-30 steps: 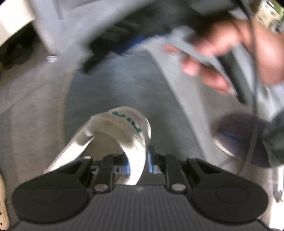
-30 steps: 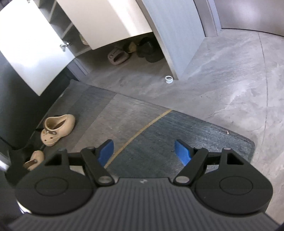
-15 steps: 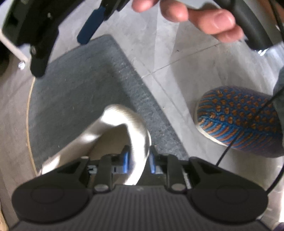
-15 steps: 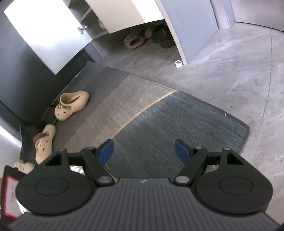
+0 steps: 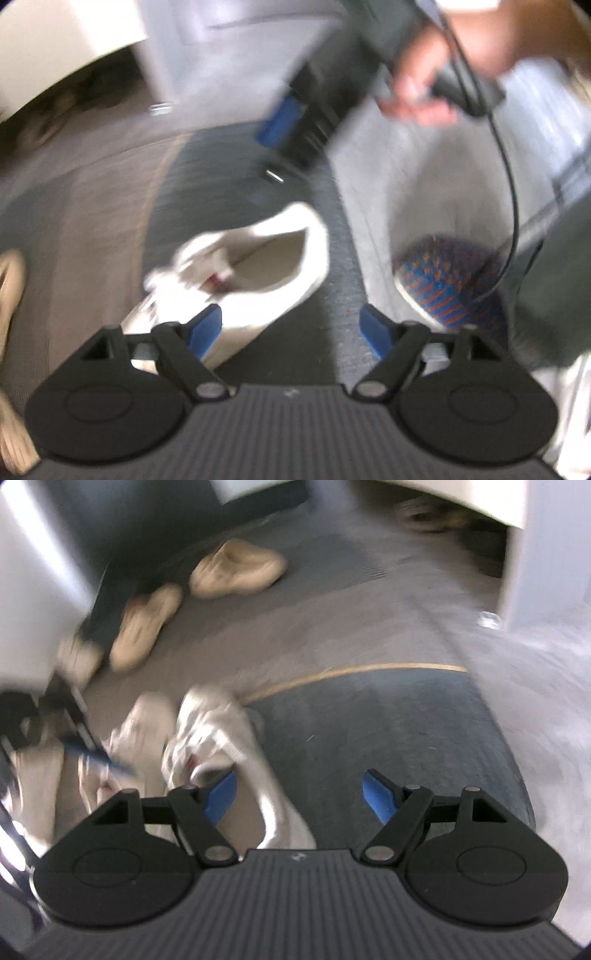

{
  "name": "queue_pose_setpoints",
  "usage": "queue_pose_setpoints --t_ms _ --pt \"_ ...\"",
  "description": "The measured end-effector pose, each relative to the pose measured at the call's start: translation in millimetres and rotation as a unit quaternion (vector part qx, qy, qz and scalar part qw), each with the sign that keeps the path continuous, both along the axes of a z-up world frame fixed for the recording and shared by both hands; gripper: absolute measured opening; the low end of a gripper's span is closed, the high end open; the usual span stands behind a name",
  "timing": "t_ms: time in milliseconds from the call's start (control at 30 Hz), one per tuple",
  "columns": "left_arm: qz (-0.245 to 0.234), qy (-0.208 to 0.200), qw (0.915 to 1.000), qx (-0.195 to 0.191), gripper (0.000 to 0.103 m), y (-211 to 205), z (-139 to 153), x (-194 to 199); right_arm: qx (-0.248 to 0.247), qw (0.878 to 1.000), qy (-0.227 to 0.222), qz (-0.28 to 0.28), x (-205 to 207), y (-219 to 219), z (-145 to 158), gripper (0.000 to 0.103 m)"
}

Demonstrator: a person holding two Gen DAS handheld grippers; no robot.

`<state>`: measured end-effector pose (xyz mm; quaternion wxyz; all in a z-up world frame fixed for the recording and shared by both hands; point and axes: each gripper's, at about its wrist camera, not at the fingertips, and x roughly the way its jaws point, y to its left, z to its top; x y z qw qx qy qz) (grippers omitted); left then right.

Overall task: Organize scattered shoes
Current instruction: 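Grasp the sneaker heel with the right tool while the left tool releases it, then carry the sneaker with the right tool and lower it beside the red-label sneaker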

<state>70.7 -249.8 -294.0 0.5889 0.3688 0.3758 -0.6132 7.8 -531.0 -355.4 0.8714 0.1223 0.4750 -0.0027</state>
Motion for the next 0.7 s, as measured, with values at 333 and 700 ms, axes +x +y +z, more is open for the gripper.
queue_pose_setpoints --t_ms 333,700 --pt "0.124 -0.013 0.9904 -0.059 0.088 65.0 59.0 9.3 -0.111 0.976 0.106 0.152 56.3 52.8 -33.8 0.071" --pt "0.298 0.09 0.9433 -0.114 0.092 170.5 51.6 49.0 -0.126 0.968 0.107 0.187 77.6 75.6 -62.2 0.03"
